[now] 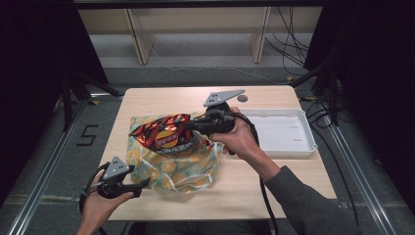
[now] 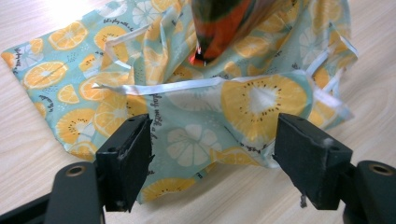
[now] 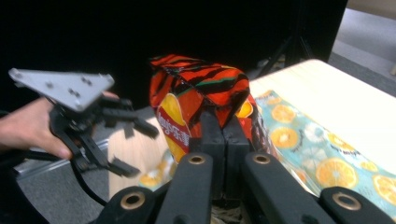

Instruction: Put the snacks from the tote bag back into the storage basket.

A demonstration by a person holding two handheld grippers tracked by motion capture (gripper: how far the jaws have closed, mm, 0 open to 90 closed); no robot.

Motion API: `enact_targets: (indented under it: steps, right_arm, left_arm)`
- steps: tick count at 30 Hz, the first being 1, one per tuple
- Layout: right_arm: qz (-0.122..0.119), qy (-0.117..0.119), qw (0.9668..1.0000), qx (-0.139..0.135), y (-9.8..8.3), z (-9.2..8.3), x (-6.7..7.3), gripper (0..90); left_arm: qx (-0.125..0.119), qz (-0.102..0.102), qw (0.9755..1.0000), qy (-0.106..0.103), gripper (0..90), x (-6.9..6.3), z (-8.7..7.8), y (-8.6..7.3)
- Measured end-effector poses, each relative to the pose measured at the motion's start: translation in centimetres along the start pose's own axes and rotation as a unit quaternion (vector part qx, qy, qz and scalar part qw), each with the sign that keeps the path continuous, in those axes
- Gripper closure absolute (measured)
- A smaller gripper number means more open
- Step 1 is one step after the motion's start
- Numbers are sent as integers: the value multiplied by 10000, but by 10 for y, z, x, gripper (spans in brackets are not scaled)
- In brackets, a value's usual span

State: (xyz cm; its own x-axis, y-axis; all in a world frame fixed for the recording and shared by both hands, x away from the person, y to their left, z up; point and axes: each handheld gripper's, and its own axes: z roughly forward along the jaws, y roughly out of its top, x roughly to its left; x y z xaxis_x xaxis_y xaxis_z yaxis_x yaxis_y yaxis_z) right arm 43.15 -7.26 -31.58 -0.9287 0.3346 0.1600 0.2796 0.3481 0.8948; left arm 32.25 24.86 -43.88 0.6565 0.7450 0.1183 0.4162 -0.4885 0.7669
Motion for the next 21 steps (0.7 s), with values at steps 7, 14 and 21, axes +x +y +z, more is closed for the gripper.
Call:
enact_targets:
  steps: [7, 14, 21]
  right_arm:
    - [-205, 3, 9996, -178, 25, -13, 5, 900]
    - [-192, -104, 9995, -241, 39, -34, 4, 900]
    - [37, -317, 9991, -286, 44, -64, -8, 900]
  left_arm:
    - [-31, -384, 9993, -5, 273, -4, 1, -2]
    - [-31, -416, 9991, 11, 272, -5, 0, -2]
    - [-20, -381, 9993, 6, 272, -4, 0, -2]
